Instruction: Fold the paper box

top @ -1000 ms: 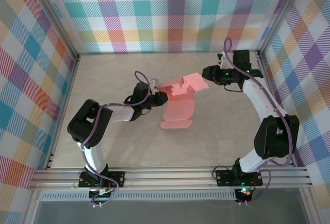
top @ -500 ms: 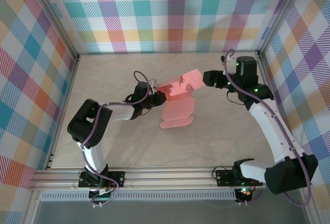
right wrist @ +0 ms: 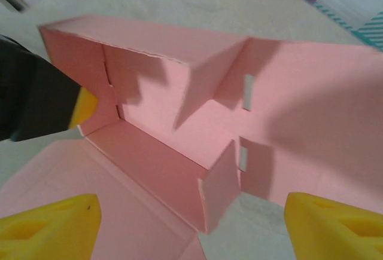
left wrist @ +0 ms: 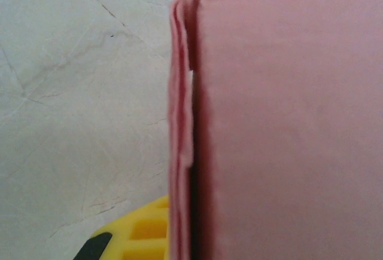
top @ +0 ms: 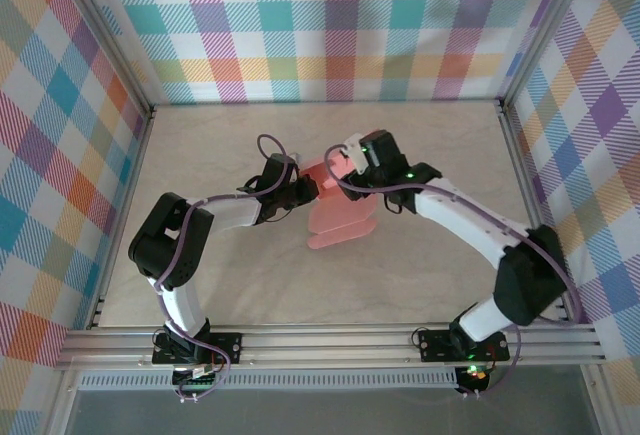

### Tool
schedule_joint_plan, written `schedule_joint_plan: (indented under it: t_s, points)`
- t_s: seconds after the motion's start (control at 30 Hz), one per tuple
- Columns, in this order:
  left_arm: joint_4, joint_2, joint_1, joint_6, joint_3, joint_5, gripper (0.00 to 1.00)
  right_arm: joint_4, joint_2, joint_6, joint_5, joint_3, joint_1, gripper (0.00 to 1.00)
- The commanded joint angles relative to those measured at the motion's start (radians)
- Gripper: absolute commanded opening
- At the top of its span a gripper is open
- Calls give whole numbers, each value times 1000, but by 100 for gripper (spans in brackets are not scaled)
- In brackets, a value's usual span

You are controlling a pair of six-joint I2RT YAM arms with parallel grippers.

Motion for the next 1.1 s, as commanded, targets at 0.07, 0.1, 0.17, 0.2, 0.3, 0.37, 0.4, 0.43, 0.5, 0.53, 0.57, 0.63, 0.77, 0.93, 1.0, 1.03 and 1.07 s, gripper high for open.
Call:
schedule_joint_plan:
  t_s: [0.07, 0.1, 0.17, 0.2, 0.3, 0.37, 0.4, 0.43, 0.5, 0.53, 0.57, 0.63, 0.77, 0.93, 1.0, 1.03, 1.07]
  points:
    - [-25, -34, 10, -17, 19, 2, 0, 87, 86, -64, 145, 93, 25, 75]
    - [-25, -32, 10, -17, 17, 2, 0, 88, 102, -61, 163, 105, 27, 74]
    - [-22, -30, 10, -18, 16, 1, 0, 94, 122, -45, 190, 124, 27, 72]
    - [-22, -26, 10, -19, 17, 3, 0, 98, 131, -37, 209, 130, 27, 70]
    - [-18, -21, 10, -23, 20, 8, 0, 90, 155, -22, 279, 154, 27, 62]
    - [-18, -18, 10, -23, 22, 10, 0, 83, 164, -22, 305, 160, 26, 57]
    - [-17, -17, 10, -21, 22, 9, 0, 79, 165, -24, 309, 160, 27, 54]
    - [-17, -14, 10, -22, 22, 11, 0, 80, 165, -27, 308, 160, 27, 53]
    - [-15, -11, 10, -23, 23, 13, 0, 72, 164, -28, 305, 161, 27, 48]
    - [-13, -10, 10, -23, 22, 13, 0, 68, 163, -29, 299, 161, 27, 47]
    - [-13, -8, 10, -23, 23, 14, 0, 62, 159, -29, 293, 159, 27, 47]
    - [-11, -7, 10, -26, 23, 14, 0, 60, 153, -25, 279, 155, 27, 47]
    - [-8, -5, 10, -27, 22, 16, 0, 47, 130, -23, 248, 145, 27, 52]
    - [-8, -11, 10, -29, 20, 18, 0, 70, 34, 10, 148, 87, 15, 71]
    - [-10, -15, 10, -29, 18, 16, 0, 76, -23, 88, 80, 62, -19, 73]
    - [-10, -15, 10, -29, 18, 16, 0, 83, -47, 130, 47, 49, -38, 73]
    - [-11, -19, 10, -26, 18, 16, 0, 92, -72, 168, 14, 34, -58, 73]
